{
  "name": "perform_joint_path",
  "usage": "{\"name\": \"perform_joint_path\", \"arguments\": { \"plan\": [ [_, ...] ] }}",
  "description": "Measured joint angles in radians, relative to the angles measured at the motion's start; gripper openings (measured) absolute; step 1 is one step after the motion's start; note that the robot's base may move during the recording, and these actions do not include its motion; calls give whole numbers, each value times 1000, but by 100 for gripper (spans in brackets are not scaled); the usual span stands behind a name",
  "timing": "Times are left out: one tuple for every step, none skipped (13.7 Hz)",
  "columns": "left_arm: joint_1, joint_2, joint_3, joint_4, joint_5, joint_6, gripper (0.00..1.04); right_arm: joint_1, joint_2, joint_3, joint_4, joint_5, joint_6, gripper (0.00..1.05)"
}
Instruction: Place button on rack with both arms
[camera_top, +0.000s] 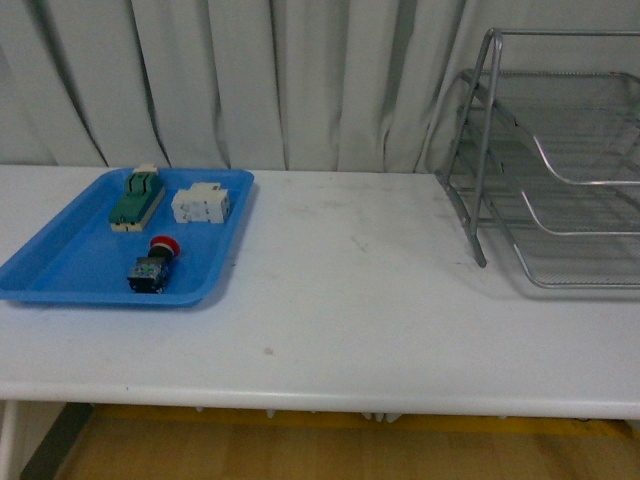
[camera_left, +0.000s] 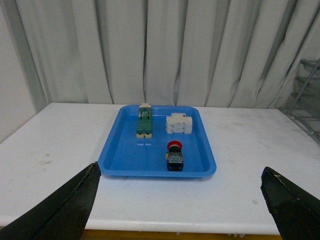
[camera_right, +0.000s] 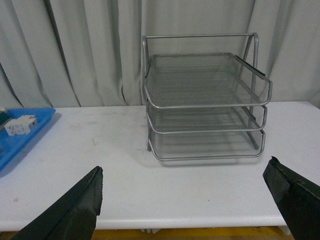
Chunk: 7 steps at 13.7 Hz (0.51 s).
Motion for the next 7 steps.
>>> {"name": "perform_joint_path", "arguments": {
  "plan": [
    [0,0,0,0,0,0,98,0,0,0,0,0,0,98],
    [0,0,0,0,0,0,98,0,0,0,0,0,0,98],
    [0,0,0,0,0,0,98,0,0,0,0,0,0,98],
    [0,0,0,0,0,0,98,0,0,0,0,0,0,98],
    [0,0,0,0,0,0,98,0,0,0,0,0,0,98],
    [0,0,0,0,0,0,98,0,0,0,0,0,0,98],
    [0,0,0,0,0,0,98,0,0,0,0,0,0,98]
  ]
}}
